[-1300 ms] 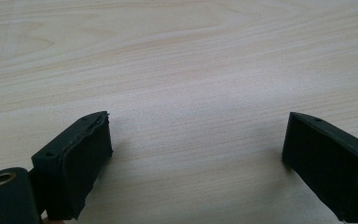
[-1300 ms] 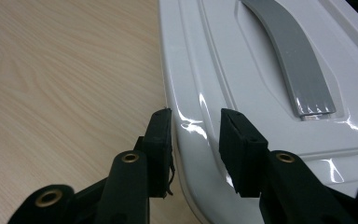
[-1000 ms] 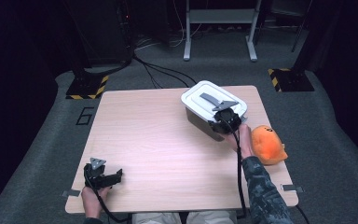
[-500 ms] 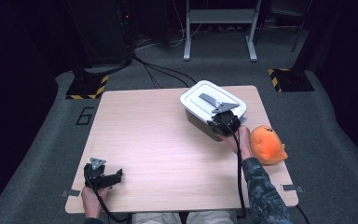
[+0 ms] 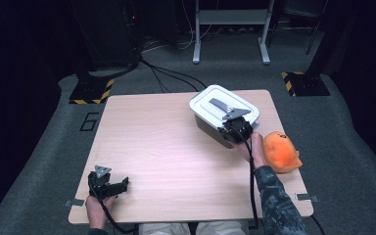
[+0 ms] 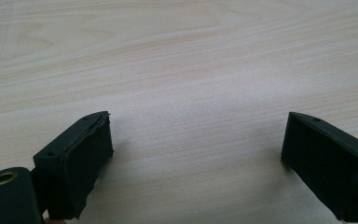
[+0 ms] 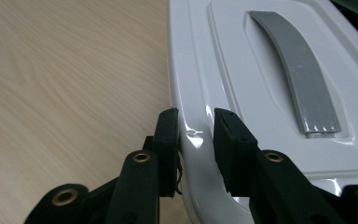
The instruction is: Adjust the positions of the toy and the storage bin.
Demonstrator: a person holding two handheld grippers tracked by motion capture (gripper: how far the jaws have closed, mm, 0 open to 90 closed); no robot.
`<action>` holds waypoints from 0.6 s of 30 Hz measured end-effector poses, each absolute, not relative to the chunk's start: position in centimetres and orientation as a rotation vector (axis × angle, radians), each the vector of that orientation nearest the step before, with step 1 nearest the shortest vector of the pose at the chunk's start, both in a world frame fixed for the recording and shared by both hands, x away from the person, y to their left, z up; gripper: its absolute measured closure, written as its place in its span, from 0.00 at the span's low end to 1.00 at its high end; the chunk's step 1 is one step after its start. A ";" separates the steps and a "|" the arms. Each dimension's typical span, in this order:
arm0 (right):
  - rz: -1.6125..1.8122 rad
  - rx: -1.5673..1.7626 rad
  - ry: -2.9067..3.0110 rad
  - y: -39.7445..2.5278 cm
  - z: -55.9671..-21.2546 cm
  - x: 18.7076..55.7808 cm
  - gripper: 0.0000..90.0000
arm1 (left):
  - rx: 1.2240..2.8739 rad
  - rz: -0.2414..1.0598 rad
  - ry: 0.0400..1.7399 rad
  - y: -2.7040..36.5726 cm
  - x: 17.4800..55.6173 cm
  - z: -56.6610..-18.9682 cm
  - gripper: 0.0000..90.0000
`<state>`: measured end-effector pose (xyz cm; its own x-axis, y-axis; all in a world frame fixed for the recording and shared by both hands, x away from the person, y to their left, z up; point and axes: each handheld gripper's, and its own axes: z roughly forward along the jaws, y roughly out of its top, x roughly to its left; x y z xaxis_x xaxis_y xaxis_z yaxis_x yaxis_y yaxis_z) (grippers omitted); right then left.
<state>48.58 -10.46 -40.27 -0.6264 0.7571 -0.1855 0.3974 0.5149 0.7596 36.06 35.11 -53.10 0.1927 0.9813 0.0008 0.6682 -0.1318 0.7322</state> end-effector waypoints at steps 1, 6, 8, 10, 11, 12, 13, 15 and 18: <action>0.937 0.956 2.255 -10.4 -40.2 48.6 0.68 | 1.867 0.671 1.541 35.1 36.1 -53.1 0.09; 0.842 0.932 2.227 -10.1 -40.5 48.6 0.62 | 1.873 0.671 1.541 35.1 36.1 -53.1 0.09; 0.847 0.912 2.232 -10.6 -40.5 48.5 0.63 | 1.873 0.670 1.541 35.1 36.1 -53.1 0.09; 0.857 0.905 2.240 -10.7 -40.4 48.3 0.71 | 1.873 0.671 1.541 35.1 36.1 -53.1 0.09; 0.879 0.883 2.248 -10.7 -40.3 48.2 0.76 | 1.873 0.670 1.542 35.1 36.1 -53.1 0.09; 0.879 0.883 2.248 -10.7 -40.3 48.2 0.76 | 1.873 0.670 1.542 35.1 36.1 -53.1 0.09; 0.895 0.864 2.256 -10.7 -40.4 47.9 0.78 | 1.868 0.669 1.542 35.1 36.1 -53.1 0.09; 0.905 0.855 2.262 -10.6 -40.5 47.7 0.78 | 1.868 0.669 1.542 35.1 36.1 -53.1 0.09; 0.939 0.855 2.266 -10.6 -40.6 47.5 0.80 | 1.867 0.669 1.542 35.1 36.1 -53.1 0.09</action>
